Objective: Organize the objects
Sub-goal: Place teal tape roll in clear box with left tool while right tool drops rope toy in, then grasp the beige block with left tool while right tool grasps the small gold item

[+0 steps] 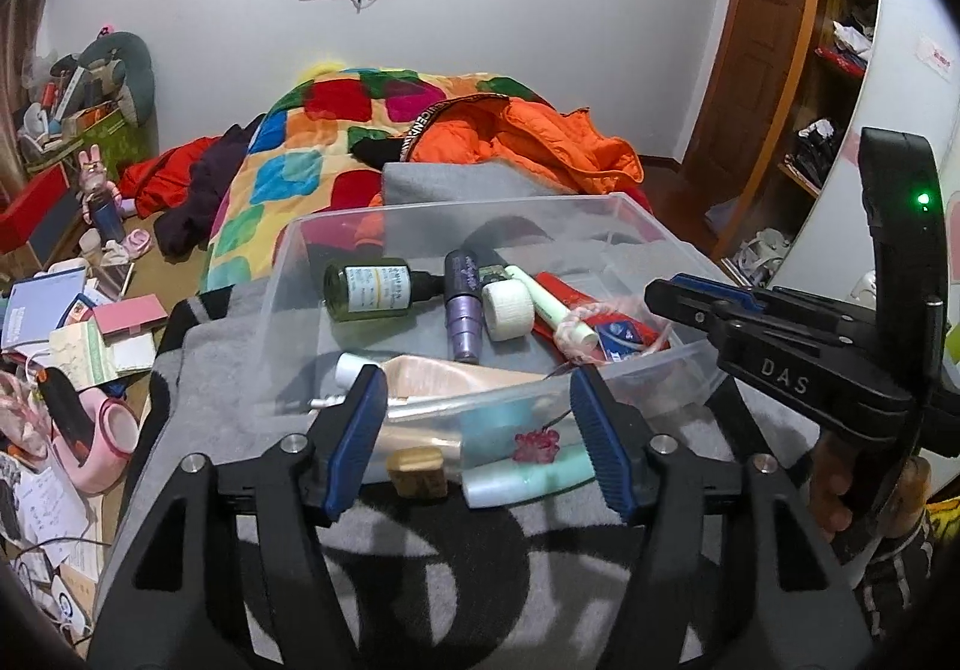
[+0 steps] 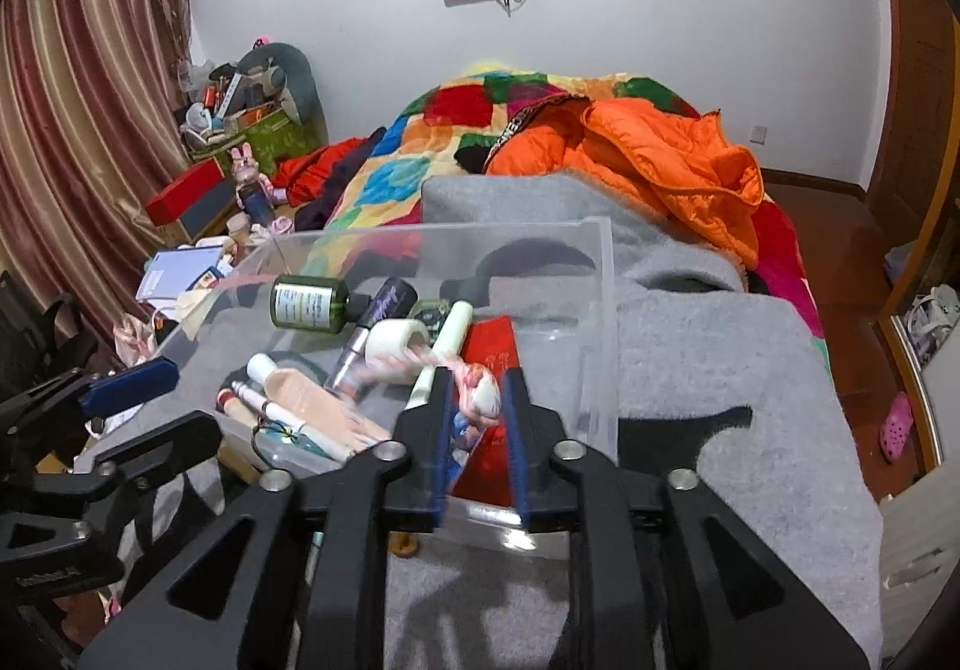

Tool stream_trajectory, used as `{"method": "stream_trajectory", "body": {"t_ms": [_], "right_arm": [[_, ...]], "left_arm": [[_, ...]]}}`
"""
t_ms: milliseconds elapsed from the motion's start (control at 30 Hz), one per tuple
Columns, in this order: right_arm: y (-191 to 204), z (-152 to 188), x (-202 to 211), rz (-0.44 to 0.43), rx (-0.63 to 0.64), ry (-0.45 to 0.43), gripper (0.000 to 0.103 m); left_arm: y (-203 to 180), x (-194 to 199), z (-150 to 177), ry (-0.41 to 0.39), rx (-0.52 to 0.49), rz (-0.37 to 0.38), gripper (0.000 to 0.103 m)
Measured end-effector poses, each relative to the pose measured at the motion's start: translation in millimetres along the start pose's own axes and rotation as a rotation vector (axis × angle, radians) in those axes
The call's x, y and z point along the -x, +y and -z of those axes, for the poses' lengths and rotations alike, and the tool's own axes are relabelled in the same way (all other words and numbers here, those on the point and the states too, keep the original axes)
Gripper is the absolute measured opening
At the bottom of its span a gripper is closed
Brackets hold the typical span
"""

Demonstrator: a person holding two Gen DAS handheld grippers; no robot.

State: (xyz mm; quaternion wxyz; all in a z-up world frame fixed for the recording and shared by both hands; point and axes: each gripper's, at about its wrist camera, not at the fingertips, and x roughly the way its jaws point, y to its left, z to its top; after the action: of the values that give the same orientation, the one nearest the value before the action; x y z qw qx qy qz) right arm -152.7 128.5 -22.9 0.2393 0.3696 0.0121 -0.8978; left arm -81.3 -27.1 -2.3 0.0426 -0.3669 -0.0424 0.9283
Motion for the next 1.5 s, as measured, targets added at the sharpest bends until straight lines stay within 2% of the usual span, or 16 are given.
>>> {"method": "stream_trajectory", "body": {"t_ms": [67, 133, 333, 700, 767, 933, 1000, 1100, 1167, 1300, 1433, 1500], "right_arm": [[1.4, 1.1, 4.6, 0.019, 0.011, -0.018, 0.035], [3.2, 2.1, 11.8, 0.038, 0.028, -0.040, 0.038], [1.8, 7.4, 31.8, 0.018, 0.037, -0.060, 0.038], [11.9, 29.1, 51.0, -0.024, 0.066, -0.043, 0.038], [14.2, 35.4, 46.4, -0.035, 0.068, -0.015, 0.038], [13.2, 47.1, 25.1, -0.051, 0.043, 0.060, 0.038], [11.4, 49.5, 15.7, -0.050, 0.030, 0.085, 0.038], [10.4, 52.8, 3.1, -0.052, 0.014, 0.120, 0.038], [10.4, 53.1, -1.9, -0.049, 0.010, 0.129, 0.038], [14.8, 56.2, -9.0, -0.057, 0.007, 0.149, 0.038], [22.0, 60.6, -16.5, -0.052, 0.019, 0.166, 0.038], [23.7, 62.6, -20.4, -0.059, 0.007, 0.177, 0.032]], "left_arm": [[2.9, 3.5, 3.5, -0.001, 0.005, -0.009, 0.068], [6.1, 7.3, 7.9, -0.001, 0.010, -0.021, 0.070], [13.3, 12.3, 22.2, 0.014, 0.020, -0.049, 0.079], [30.7, -9.9, 37.6, 0.075, 0.103, -0.066, 0.079], [31.0, -13.8, 37.5, 0.081, 0.113, -0.064, 0.077], [28.9, -23.0, 36.5, 0.095, 0.152, -0.053, 0.063], [27.9, -26.9, 36.3, 0.099, 0.158, -0.072, 0.058], [27.3, -30.3, 37.8, 0.102, 0.177, -0.085, 0.057], [28.0, -31.1, 38.6, 0.105, 0.191, -0.083, 0.052], [33.1, -32.3, 40.4, 0.115, 0.235, -0.065, 0.035], [34.4, -35.0, 43.0, 0.122, 0.267, -0.043, 0.027], [33.5, -36.6, 43.7, 0.125, 0.270, -0.039, 0.025]]}}
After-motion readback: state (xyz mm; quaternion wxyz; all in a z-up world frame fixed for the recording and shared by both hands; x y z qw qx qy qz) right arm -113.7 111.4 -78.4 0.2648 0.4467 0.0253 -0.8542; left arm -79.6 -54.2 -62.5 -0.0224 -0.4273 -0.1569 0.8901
